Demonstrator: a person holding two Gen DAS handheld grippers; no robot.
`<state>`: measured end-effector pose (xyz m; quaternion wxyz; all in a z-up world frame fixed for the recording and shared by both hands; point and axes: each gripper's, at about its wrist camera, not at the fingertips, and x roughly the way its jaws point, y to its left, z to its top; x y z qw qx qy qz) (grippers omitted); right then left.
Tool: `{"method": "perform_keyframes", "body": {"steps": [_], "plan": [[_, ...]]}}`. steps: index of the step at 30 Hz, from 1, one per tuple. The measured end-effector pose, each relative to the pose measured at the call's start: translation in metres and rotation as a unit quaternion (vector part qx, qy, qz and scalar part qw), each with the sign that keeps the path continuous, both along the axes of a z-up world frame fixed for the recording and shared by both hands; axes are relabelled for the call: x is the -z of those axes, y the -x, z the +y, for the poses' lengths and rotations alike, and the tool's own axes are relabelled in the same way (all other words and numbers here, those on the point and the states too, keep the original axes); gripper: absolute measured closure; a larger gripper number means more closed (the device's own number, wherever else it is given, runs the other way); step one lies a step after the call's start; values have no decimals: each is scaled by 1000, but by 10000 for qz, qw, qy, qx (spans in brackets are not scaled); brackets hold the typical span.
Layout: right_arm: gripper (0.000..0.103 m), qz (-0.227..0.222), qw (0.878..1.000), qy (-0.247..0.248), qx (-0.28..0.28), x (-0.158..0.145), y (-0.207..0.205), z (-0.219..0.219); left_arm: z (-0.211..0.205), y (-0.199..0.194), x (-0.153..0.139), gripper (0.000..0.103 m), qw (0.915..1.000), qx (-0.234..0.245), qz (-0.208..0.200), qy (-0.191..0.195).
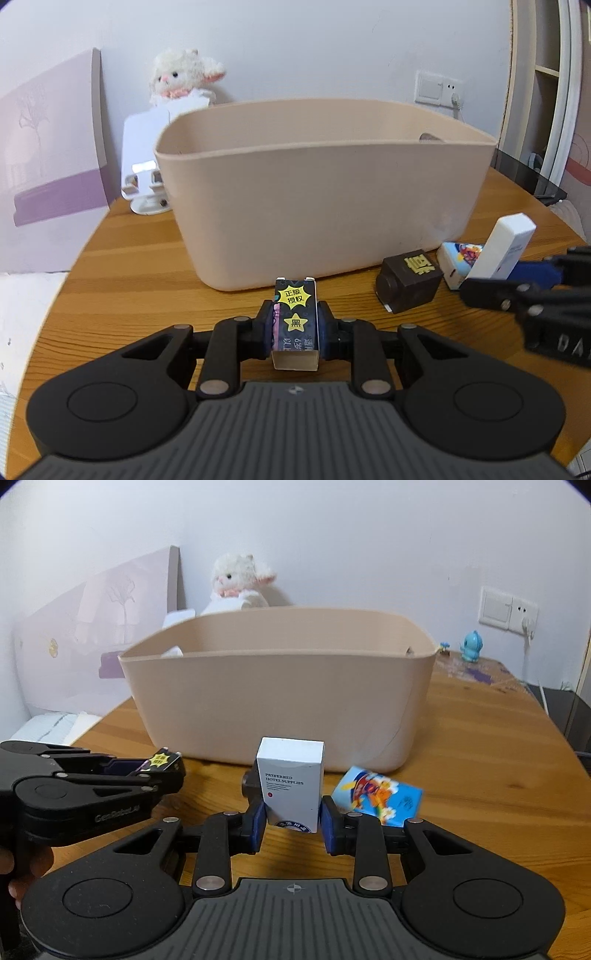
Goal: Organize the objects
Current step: 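Grasp the black star box with the left tool while the right tool grasps the white medicine box, then carry both boxes over the basket and open both tools to drop them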
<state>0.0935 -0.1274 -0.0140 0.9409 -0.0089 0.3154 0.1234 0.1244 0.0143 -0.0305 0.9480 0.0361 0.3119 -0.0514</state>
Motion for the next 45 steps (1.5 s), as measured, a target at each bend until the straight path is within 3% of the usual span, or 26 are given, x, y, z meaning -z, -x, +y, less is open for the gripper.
{"method": "perform_keyframes", "body": {"steps": [13, 23, 25, 29, 32, 39, 45], "plan": [[75, -725, 9972, -180, 30, -76, 13, -36, 2, 25, -78, 78, 9967, 28, -811, -67], [75, -1177, 9924, -292, 233, -117, -19, -53, -6, -7, -114, 78, 9929, -96, -1175, -146], [75, -1208, 9919, -293, 274, -121, -31, -55, -9, -23, -115, 78, 9932, -151, -1129, -240], [75, -1202, 9920, -129, 354, -121, -59, -55, -9, -57, -109, 78, 9959, -297, -856, -76], [75, -1025, 9941, -9, 365, -112, -84, -53, -8, -83, -95, 78, 9976, -400, -562, 56], [75, -563, 9965, 489, 366, -83, -132, -39, -17, -128, -65, 78, 9986, -512, -89, -54], [74, -141, 9954, 910, 260, -59, -155, -24, -26, -140, -46, 78, 9983, -441, 258, -268]]}}
